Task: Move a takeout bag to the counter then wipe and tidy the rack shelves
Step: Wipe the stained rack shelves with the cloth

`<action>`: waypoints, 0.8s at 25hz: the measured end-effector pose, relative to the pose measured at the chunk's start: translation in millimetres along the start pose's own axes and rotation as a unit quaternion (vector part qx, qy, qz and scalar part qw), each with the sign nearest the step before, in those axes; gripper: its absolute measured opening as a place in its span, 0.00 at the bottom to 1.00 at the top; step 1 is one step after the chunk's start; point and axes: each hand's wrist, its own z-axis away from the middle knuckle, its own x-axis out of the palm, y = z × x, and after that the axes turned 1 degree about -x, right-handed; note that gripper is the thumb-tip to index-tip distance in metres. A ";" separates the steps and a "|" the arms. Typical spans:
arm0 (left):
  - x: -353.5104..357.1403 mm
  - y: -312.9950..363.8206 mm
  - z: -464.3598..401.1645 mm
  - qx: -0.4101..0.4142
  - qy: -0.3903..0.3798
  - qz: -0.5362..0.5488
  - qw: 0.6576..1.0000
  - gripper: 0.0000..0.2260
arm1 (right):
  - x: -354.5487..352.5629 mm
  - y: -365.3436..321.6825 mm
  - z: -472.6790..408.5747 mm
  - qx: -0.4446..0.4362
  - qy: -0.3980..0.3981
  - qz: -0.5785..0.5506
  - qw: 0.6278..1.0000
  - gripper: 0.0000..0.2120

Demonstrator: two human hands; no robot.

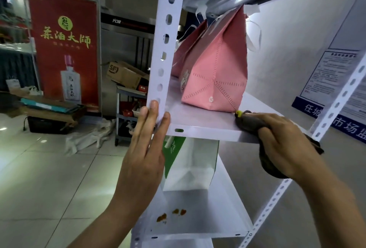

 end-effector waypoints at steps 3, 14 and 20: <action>-1.5 0.6 0.7 -0.004 -0.004 0.004 1.000 0.35 | 10.1 -23.0 -0.5 -0.028 0.009 -0.008 1.000 0.22; -13.7 20.0 6.3 0.039 -0.021 -0.014 0.999 0.25 | 40.0 -101.3 -14.4 -0.130 -0.028 -0.032 0.991 0.26; -26.8 45.5 -4.2 0.022 -0.158 -0.062 0.985 0.27 | 18.9 -31.2 10.2 -0.026 0.043 0.013 0.999 0.23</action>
